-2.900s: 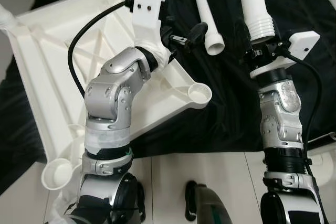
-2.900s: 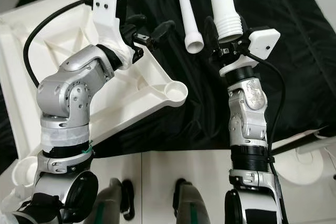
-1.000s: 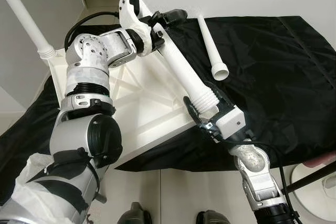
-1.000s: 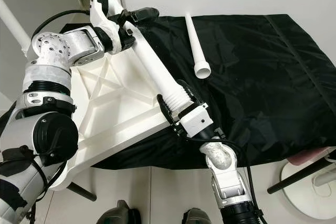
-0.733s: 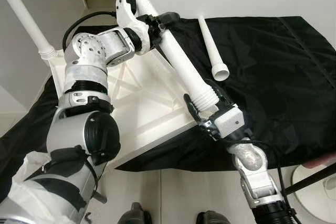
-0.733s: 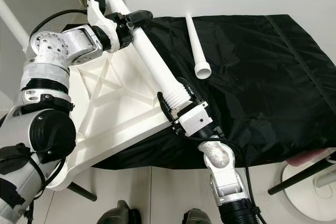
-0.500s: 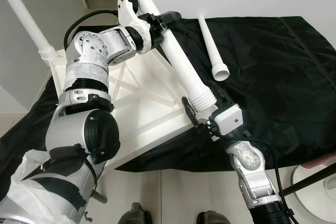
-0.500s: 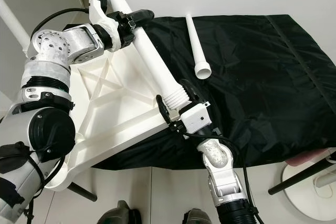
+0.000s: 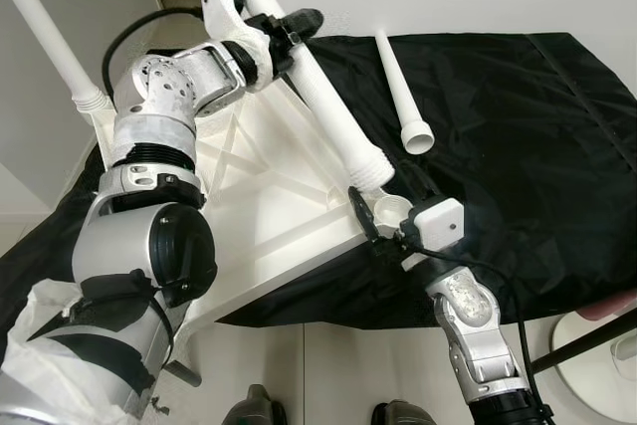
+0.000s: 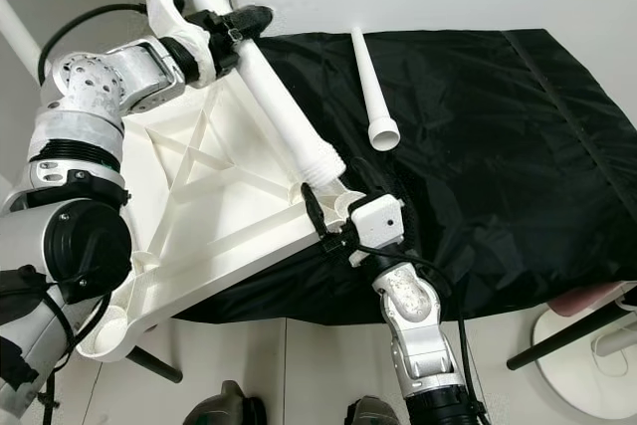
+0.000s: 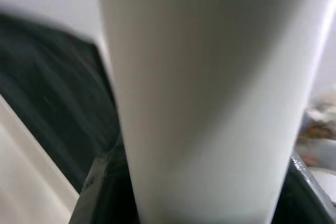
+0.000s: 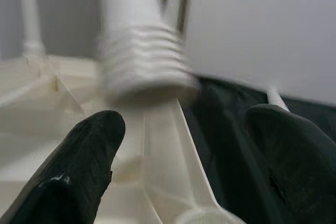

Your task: Building children table

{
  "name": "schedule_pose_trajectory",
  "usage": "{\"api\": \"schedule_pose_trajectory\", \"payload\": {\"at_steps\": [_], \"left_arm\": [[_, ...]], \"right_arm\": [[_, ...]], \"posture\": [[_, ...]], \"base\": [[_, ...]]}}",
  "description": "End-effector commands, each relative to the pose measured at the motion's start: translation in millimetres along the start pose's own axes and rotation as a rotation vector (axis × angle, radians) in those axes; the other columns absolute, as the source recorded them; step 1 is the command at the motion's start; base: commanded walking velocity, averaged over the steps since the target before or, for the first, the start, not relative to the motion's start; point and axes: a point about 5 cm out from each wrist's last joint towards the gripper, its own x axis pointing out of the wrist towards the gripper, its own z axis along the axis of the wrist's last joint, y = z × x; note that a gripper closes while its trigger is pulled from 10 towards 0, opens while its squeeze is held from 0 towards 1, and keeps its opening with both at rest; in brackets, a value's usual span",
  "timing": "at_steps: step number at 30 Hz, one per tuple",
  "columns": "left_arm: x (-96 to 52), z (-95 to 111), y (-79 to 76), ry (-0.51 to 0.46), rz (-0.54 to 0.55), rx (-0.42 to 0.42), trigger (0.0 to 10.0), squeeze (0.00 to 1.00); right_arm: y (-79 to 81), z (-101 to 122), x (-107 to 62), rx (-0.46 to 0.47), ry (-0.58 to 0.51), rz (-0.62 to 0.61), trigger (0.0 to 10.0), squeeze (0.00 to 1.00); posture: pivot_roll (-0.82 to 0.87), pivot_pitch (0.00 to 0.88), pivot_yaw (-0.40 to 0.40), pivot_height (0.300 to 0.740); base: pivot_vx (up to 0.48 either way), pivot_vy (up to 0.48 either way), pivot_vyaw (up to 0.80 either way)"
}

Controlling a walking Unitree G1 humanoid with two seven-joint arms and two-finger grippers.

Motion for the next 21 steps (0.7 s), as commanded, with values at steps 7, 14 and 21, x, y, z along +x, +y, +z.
{"api": "schedule_pose_trajectory", "payload": {"at_steps": [7,14,21], "left_arm": [[-7.4,18,-13.8,-0.169,0.018,0.233,10.0,0.0],[-6.6,4,-34.0,-0.209,0.01,0.397,10.0,0.0],[-0.1,-24,-53.6,-0.208,-0.003,0.57,10.0,0.0]], "right_arm": [[-11.9,4,9.6,-0.001,0.08,-0.038,10.0,0.0],[-9.7,15,25.4,-0.044,0.081,-0.017,10.0,0.0],[-3.8,28,46.2,-0.072,0.05,-0.009,10.0,0.0]], "posture": [[-0.07,0.0,0.037,0.74],[-0.07,0.0,0.023,0.74],[-0.06,0.0,0.015,0.74]], "base": [[0.0,0.0,0.0],[0.0,0.0,0.0],[0.0,0.0,0.0]]}}
